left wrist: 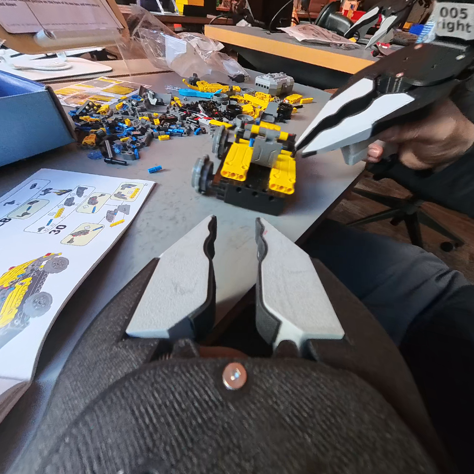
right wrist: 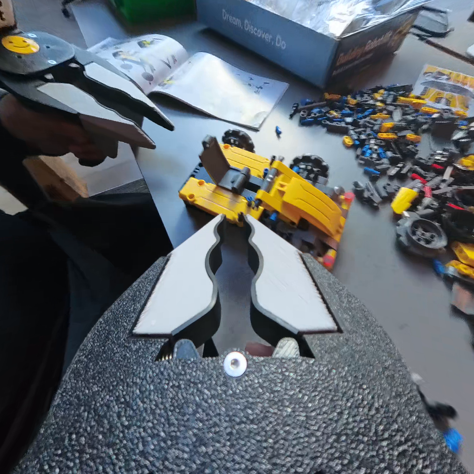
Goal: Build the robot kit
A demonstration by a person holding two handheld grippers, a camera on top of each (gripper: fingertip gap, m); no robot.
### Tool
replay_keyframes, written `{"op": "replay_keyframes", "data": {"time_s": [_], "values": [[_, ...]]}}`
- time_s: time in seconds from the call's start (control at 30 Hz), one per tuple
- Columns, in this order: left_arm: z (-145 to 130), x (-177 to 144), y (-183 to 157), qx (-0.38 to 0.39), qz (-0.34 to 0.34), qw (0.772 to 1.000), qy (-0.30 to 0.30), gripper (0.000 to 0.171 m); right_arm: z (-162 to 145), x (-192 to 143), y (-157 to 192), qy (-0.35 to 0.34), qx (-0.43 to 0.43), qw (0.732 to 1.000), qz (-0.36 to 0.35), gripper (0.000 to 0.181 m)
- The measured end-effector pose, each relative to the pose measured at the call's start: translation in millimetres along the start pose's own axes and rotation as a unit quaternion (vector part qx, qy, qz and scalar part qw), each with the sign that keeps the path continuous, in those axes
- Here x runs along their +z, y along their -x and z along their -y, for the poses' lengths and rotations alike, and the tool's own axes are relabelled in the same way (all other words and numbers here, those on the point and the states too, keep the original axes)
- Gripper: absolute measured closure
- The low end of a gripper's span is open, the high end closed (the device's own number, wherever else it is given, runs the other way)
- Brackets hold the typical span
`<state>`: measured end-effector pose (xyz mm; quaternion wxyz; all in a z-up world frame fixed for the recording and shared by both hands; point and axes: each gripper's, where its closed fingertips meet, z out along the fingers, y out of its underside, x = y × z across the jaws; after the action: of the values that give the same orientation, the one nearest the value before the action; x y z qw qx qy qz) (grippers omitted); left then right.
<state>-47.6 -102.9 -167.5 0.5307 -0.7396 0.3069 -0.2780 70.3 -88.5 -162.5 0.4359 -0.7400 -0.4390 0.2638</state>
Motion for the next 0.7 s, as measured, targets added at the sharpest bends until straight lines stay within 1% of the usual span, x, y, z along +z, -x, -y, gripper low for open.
{"op": "replay_keyframes", "data": {"time_s": [0.1, 0.13, 0.17, 0.2, 0.27, 0.3, 0.37, 0.43, 0.5, 0.6, 0.7], "values": [[0, -3, 2, 0.000, 0.007, 1.000, -0.003, 0.145, 0, 10, -6, 0.018, 0.000, 1.000, -0.019, 0.173], [-1, -5, 2, -0.001, 0.008, 1.000, -0.004, 0.145, 0, 11, -9, 0.023, 0.000, 0.999, -0.025, 0.170], [-1, -6, 3, -0.002, 0.010, 1.000, -0.005, 0.145, 2, 11, -13, 0.019, -0.004, 0.999, -0.036, 0.170], [-1, -7, 3, -0.003, 0.012, 1.000, -0.005, 0.145, 6, 8, -17, 0.008, -0.007, 0.999, -0.048, 0.176], [-1, -10, 5, -0.007, 0.015, 1.000, -0.007, 0.145, 13, 2, -22, -0.010, 0.006, 0.999, -0.051, 0.178], [-1, -11, 6, -0.010, 0.016, 1.000, -0.009, 0.145, 15, -1, -23, -0.014, 0.015, 0.999, -0.048, 0.177], [-1, -13, 7, -0.014, 0.019, 1.000, -0.011, 0.145, 16, -7, -26, -0.022, 0.027, 0.998, -0.044, 0.160], [-1, -15, 8, -0.019, 0.020, 1.000, -0.013, 0.146, 15, -10, -23, -0.027, 0.028, 0.999, -0.033, 0.158], [-1, -16, 8, -0.021, 0.021, 0.999, -0.014, 0.146, 16, -13, -23, -0.042, 0.019, 0.998, -0.041, 0.158], [-2, -16, 8, -0.016, 0.024, 0.999, -0.014, 0.145, 17, -13, -20, -0.060, 0.017, 0.997, -0.034, 0.157], [-2, -15, 8, -0.009, 0.026, 1.000, -0.011, 0.145, 15, -10, -15, -0.055, 0.012, 0.998, -0.023, 0.154]]}}
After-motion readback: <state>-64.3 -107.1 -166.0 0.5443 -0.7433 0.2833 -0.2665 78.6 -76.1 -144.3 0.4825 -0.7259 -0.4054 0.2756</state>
